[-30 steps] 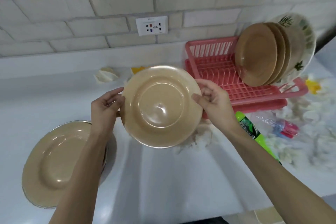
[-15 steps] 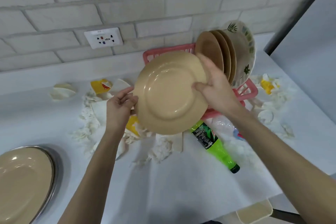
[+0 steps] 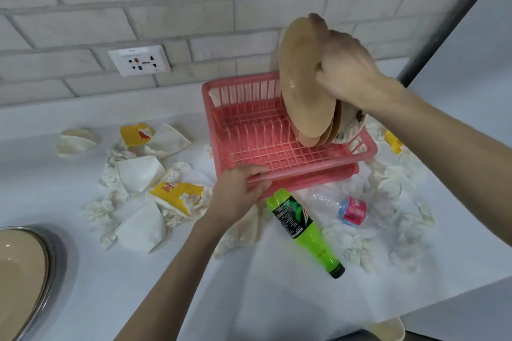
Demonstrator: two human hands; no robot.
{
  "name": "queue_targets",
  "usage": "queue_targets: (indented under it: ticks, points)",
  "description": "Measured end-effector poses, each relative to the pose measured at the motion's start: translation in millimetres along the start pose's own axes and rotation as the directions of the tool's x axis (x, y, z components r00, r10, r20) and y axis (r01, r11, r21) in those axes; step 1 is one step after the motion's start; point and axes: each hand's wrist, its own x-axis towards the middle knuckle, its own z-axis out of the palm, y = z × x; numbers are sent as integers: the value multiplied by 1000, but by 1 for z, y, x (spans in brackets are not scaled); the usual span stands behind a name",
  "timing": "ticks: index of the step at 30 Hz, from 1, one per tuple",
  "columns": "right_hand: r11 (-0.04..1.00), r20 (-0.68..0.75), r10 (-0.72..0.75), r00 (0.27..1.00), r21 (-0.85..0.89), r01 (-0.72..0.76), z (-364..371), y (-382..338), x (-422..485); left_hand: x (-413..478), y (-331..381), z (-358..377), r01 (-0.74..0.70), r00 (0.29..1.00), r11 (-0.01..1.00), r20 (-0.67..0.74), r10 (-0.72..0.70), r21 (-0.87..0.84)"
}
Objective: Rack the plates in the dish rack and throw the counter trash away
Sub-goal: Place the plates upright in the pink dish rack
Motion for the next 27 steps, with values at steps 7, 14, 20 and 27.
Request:
queue_targets:
  ticks: [7,14,20,27]
  points:
    - [988,48,-61,997,-137,67,34,-9,8,-2,1,3,-1,999,994,-40,6,113]
    - [951,104,-72,992,-292,100,47,-16,22,-2,-4,5,-34,998,993,-58,41,111]
    - [910,163,-96,982,-386,153,58,-20,27,-2,-6,6,-47,997,994,-59,54,101]
    - [813,160,-88,983,-559,164,75,-17,41,-3,-6,6,-37,996,994,-76,44,102]
